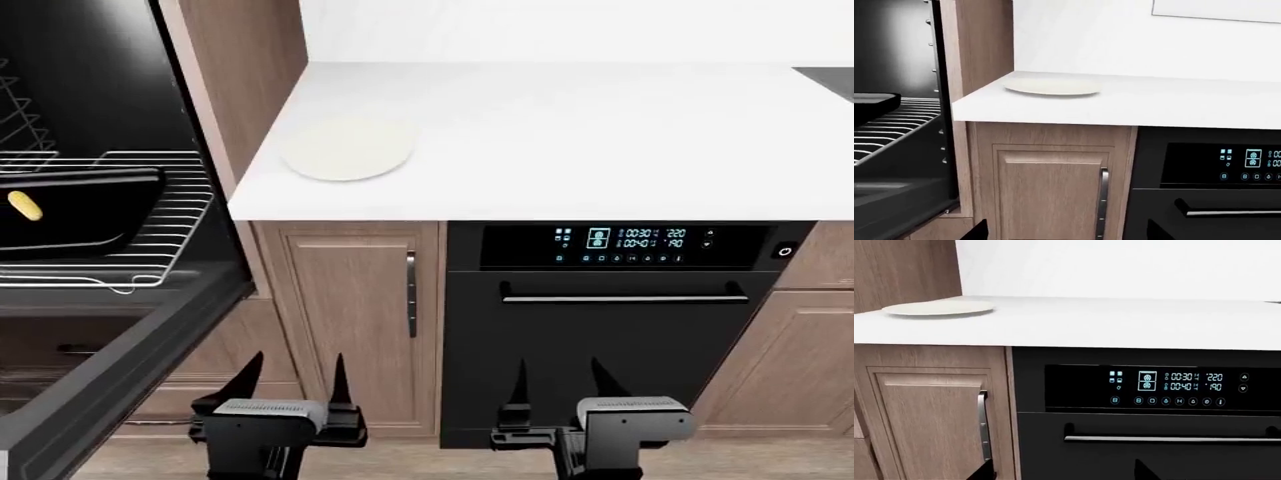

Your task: Pick the corn from the oven and place it on the plate on the counter.

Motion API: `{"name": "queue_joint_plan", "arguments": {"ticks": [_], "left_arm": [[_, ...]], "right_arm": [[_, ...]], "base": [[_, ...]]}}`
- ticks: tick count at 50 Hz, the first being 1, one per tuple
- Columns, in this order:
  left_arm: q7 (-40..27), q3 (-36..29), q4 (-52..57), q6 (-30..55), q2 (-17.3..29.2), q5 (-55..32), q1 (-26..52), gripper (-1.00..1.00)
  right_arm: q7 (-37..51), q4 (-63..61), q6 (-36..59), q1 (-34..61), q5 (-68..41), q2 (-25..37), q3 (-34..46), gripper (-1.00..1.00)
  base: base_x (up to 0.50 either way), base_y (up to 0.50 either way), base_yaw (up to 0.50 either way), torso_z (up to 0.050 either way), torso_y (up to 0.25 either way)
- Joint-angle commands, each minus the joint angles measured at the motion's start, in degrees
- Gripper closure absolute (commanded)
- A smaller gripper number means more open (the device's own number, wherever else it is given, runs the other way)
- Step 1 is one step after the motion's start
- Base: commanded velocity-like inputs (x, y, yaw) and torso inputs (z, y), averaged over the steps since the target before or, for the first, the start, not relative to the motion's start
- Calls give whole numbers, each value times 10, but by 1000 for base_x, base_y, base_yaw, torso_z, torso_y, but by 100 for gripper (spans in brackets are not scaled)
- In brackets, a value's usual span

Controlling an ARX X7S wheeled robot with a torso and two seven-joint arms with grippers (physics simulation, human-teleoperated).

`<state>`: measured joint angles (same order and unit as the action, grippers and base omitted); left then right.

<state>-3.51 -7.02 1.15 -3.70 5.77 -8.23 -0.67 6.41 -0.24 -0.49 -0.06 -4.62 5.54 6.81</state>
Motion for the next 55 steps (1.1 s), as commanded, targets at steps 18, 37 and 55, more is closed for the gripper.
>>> {"name": "queue_joint_plan", "arguments": {"ticks": [18,37,55], "left_arm": [[-172,105,584,734,33,-166,227,-100],[-746,225,465,864,173,-931,665,-100],[-695,228,476,863,184,-877,650,-100]], "right_arm": [[101,-545,614,158,-104,29,-51,-100],[720,-429,843,727,-961,150,-124,-100],[673,-437,835,694,-924,165,-119,-100]], "base": [[0,0,0,0,0],[0,0,0,0,0],[-23,421,0,0,0]]}}
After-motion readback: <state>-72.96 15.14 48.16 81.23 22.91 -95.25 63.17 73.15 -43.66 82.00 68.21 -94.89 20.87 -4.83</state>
